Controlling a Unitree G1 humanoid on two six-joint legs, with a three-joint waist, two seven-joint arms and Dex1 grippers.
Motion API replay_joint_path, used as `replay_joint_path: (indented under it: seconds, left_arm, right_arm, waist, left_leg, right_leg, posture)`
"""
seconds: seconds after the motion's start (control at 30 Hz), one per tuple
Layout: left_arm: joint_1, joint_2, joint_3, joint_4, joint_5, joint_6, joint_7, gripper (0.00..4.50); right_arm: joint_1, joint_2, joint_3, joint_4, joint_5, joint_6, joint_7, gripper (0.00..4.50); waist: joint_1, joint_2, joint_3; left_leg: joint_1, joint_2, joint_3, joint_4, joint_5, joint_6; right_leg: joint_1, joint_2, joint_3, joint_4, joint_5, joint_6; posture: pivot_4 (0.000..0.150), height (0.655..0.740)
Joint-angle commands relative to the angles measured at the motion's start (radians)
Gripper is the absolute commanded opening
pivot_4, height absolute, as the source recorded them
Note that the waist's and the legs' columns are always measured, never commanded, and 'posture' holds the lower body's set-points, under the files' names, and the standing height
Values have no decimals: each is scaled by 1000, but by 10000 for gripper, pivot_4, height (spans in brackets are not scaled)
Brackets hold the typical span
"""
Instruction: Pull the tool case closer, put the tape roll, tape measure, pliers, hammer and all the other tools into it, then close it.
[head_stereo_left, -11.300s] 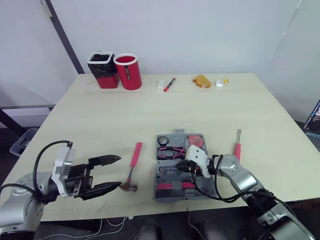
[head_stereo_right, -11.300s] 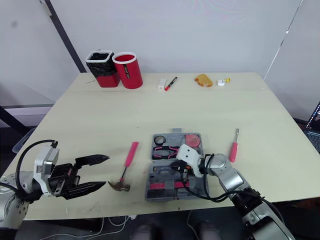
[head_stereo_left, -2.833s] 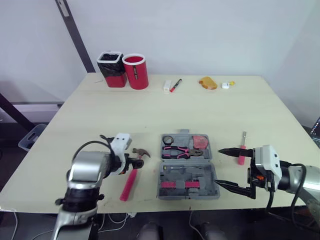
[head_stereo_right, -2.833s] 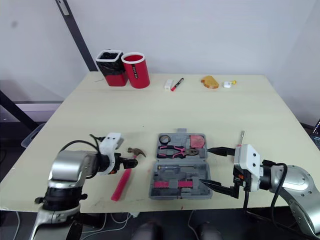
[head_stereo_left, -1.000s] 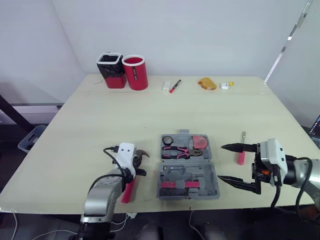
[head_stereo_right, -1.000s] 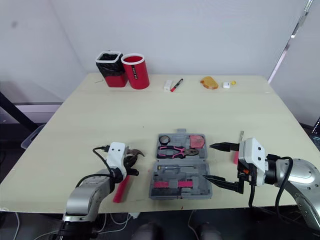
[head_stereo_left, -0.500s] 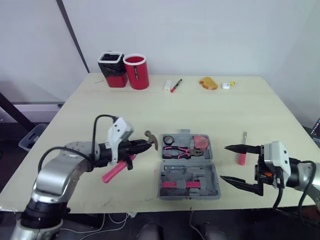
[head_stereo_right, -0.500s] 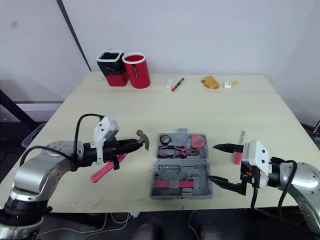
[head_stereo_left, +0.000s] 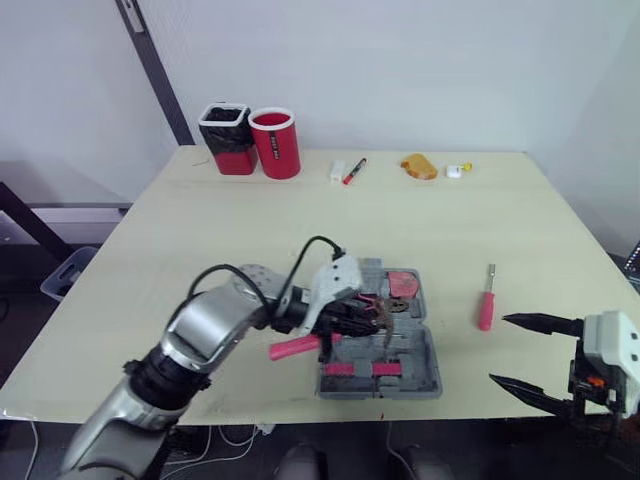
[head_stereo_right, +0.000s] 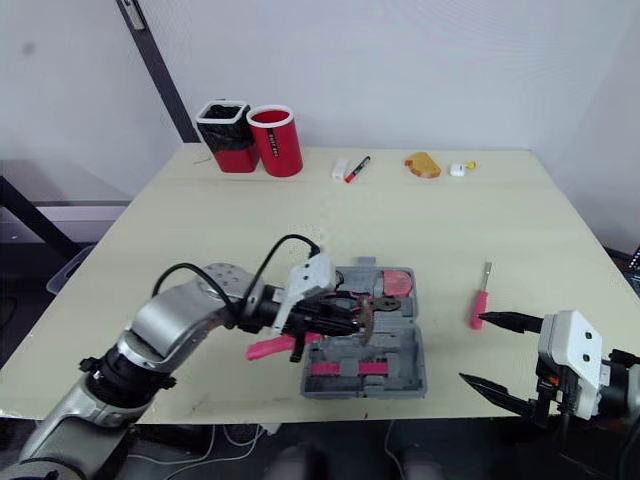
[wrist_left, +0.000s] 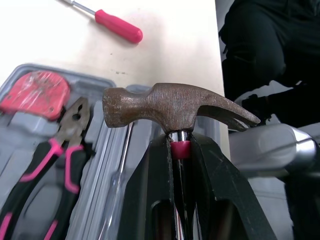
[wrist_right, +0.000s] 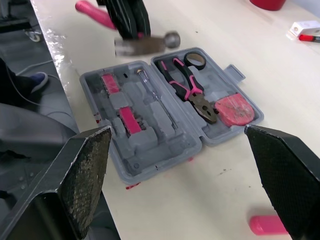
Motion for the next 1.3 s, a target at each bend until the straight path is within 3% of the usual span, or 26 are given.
replay_joint_path:
  seconds: [0.03,0.47,0.87,1.3]
  left_arm:
    - [-72,-74,-95,8,61,43,68,373]
    - [-234,-192,-363,297,246,-67,2,373]
    - [-274,-311,-434,463,370,-146,-40,373]
    - [-297,-421,-419,549,416,-60,-57,373]
  right_arm:
    - [5,5,-35,-12,8,-4,-7,45000]
    - [-9,-17,-38,35,-12,-10,24,45000]
    - [18,3,-47,24,-37,-31,20,45000]
    - [64,30,-60,0,-50,-54,5,45000]
  waist:
    - [1,0,0]
    - [1,0,0]
    - [-1,0,0]
    - [0,1,0]
  left_leg:
    - [0,-1,0,0,0,0]
    - [-2,-4,-3,0,0,0]
    - [-2,-6,-4,0,0,1]
    - [-3,-7,-5,0,0,1]
  right_leg:
    - [0,0,0,0,0,0]
    - [0,0,3,0,0,0]
    - [0,1,6,0,-1,1]
    - [0,1,7,0,-1,2]
  posture:
    - [1500,7400]
    - [1500,7400]
    - [1500,7400]
    - [1500,7400]
